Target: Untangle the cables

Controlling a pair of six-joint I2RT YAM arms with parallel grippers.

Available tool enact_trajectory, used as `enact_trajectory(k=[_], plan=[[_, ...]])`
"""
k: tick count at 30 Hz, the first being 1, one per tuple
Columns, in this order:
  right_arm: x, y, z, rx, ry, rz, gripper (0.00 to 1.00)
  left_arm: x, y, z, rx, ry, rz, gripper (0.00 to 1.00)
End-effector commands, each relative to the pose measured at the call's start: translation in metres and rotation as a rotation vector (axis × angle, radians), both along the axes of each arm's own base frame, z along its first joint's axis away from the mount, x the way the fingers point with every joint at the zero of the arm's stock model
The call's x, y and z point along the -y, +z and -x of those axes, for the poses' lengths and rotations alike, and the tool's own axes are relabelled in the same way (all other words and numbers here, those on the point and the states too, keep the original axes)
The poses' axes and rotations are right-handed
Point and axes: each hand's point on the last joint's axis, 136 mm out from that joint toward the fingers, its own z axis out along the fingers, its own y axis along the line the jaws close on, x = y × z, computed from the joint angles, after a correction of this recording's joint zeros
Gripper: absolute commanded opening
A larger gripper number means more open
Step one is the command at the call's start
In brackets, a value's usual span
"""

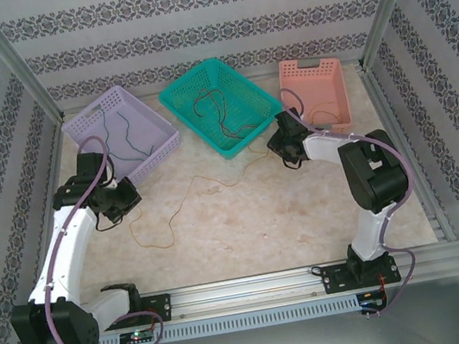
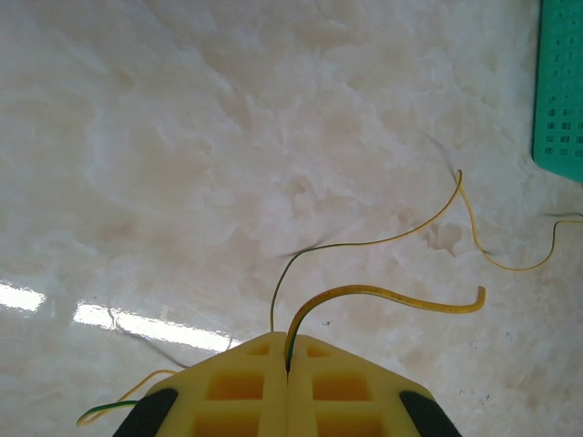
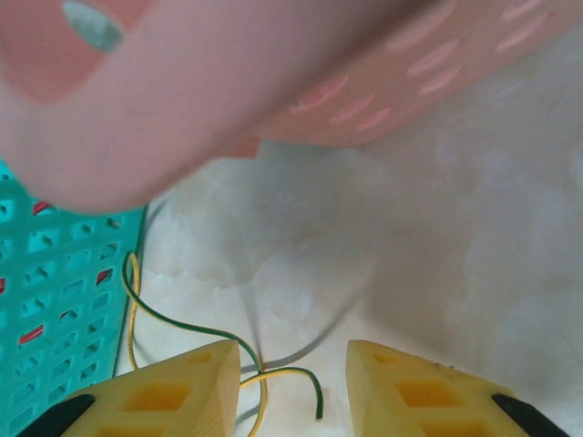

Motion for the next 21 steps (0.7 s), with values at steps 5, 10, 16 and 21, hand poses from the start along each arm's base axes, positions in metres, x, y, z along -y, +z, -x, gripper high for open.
enact_trajectory(k=[5,10,16,21], plan=[[0.003,-0.015,0.004,-0.026,-0.061,0.009,0.34,0.004,0.002,0.004,-0.017,0.001,0.015,0.0],[-0.004,-0.018,-0.003,-0.033,-0.052,0.004,0.29,0.003,0.001,0.003,-0.023,0.0,0.013,0.0],[-0.011,-0.018,0.007,-0.037,-0.063,0.02,0.27,0.004,-0.001,0.002,-0.024,0.009,0.02,0.0],[-0.011,-0.013,0.007,-0.004,-0.067,0.024,0.0,0.003,0.0,0.001,-0.021,0.006,0.016,0.0]])
